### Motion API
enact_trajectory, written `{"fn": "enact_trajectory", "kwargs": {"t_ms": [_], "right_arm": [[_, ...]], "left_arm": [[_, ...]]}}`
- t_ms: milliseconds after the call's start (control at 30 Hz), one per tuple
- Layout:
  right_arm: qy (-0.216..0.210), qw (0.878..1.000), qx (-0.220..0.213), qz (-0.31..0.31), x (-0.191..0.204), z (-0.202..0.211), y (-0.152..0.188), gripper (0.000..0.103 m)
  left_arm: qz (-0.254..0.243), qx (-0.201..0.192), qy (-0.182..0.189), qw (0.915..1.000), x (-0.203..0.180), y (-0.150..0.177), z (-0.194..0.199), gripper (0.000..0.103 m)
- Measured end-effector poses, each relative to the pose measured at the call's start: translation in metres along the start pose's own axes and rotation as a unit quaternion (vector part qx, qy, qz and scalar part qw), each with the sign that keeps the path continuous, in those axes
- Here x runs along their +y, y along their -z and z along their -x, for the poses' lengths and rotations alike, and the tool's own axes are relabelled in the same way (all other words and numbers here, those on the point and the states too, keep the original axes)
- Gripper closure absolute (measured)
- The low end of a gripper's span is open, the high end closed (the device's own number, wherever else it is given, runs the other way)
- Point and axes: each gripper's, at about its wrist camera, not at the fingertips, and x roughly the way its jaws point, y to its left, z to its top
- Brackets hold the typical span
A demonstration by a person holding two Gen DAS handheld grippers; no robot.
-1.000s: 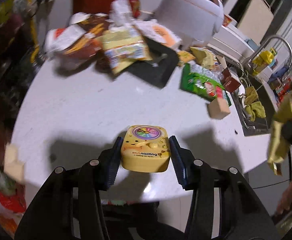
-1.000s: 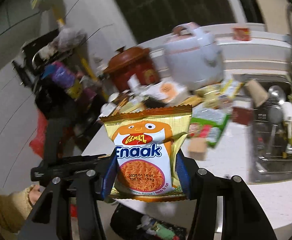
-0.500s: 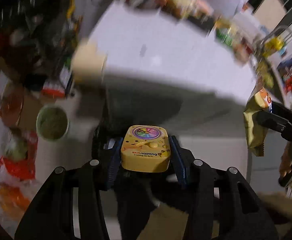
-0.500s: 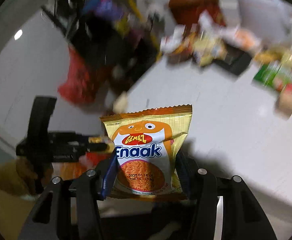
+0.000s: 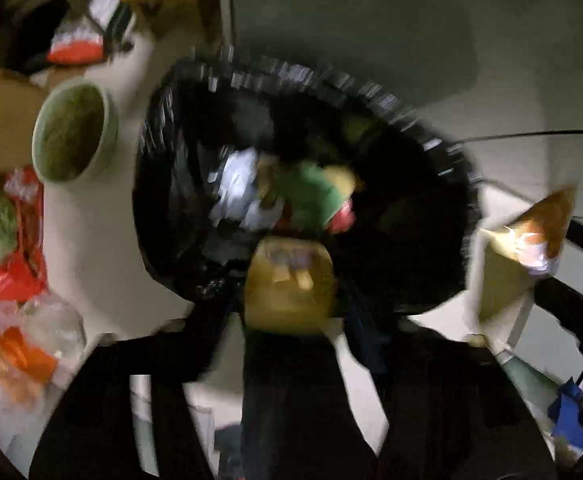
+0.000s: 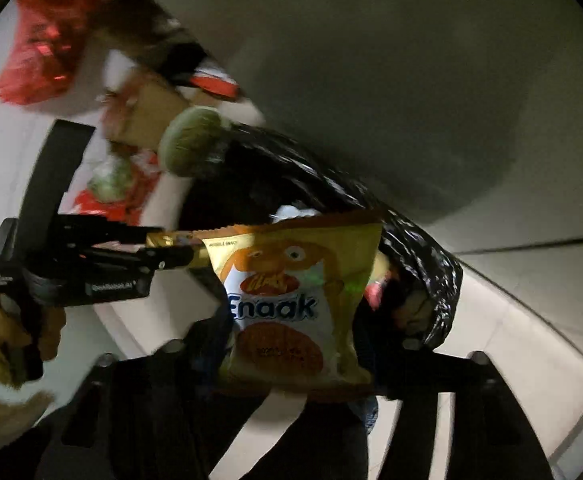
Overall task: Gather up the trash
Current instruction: 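Carry both items down into the black trash bag and release them, then grasp the light wooden block with the right tool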
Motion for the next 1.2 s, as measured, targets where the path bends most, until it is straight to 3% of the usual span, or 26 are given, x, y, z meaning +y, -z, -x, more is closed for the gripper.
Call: {"fn": "enact_trajectory", "kwargs": {"t_ms": [100, 267, 433, 500, 533, 567, 600, 700, 733, 800, 933, 1000, 1067, 1133, 1167, 1200], "right_arm": [[0.041, 0.999, 0.002, -0.011, -0.011, -0.014, -0.003, 0.023], [0.029, 0.999, -0.015, -0.032, -0.017, 0.016, -0.002, 0.022], [-0.030, 0.994, -0.101, 0.009, 0.017, 0.130, -0.003, 0.022], [-0.045, 0.984, -0.167, 0.029, 0.029, 0.195, -0.006, 0.017], [-0.040, 0.977, -0.207, 0.032, 0.031, 0.225, -0.009, 0.012], [-0.024, 0.968, -0.248, 0.030, 0.029, 0.253, -0.011, 0.005], [0.004, 0.953, -0.302, 0.019, 0.020, 0.285, -0.015, 0.006], [0.081, 0.919, -0.383, -0.044, -0.022, 0.334, -0.034, 0.006], [0.117, 0.909, -0.390, -0.083, -0.045, 0.340, -0.045, 0.006], [0.153, 0.902, -0.379, -0.140, -0.083, 0.338, -0.065, 0.006], [0.168, 0.902, -0.348, -0.194, -0.137, 0.321, -0.092, 0.007], [0.165, 0.905, -0.335, -0.205, -0.152, 0.309, -0.099, 0.019], [0.160, 0.909, -0.324, -0.207, -0.160, 0.299, -0.102, 0.023], [0.144, 0.915, -0.316, -0.207, -0.164, 0.294, -0.101, 0.043], [0.137, 0.917, -0.311, -0.207, -0.165, 0.292, -0.100, 0.060], [0.131, 0.918, -0.311, -0.208, -0.166, 0.292, -0.098, 0.067]], "left_arm": [[0.001, 0.022, -0.033, 0.9992, 0.005, -0.010, -0.017, 0.024], [-0.006, 0.011, -0.048, 0.9988, 0.017, -0.002, 0.009, 0.023], [-0.024, -0.016, -0.035, 0.9989, 0.018, 0.021, 0.071, 0.023], [-0.039, -0.034, -0.033, 0.9981, 0.011, 0.033, 0.097, 0.022], [-0.043, -0.040, -0.033, 0.9977, 0.009, 0.037, 0.106, 0.016], [-0.045, -0.050, -0.033, 0.9972, 0.005, 0.041, 0.118, 0.015], [-0.047, -0.058, -0.024, 0.9969, -0.001, 0.045, 0.128, 0.015], [-0.059, -0.080, 0.000, 0.9951, -0.018, 0.048, 0.150, 0.015], [-0.065, -0.090, -0.003, 0.9938, -0.024, 0.050, 0.157, 0.015], [-0.075, -0.107, 0.000, 0.9914, -0.032, 0.051, 0.168, 0.015], [-0.090, -0.139, 0.009, 0.9861, -0.046, 0.058, 0.195, 0.015], [-0.099, -0.150, 0.007, 0.9837, -0.053, 0.062, 0.205, 0.015], [-0.104, -0.157, 0.010, 0.9821, -0.058, 0.064, 0.213, 0.015], [-0.113, -0.167, 0.014, 0.9794, -0.066, 0.065, 0.222, 0.015], [-0.117, -0.173, 0.015, 0.9779, -0.070, 0.065, 0.228, 0.015], [-0.124, -0.181, 0.016, 0.9756, -0.076, 0.063, 0.236, 0.015]]}}
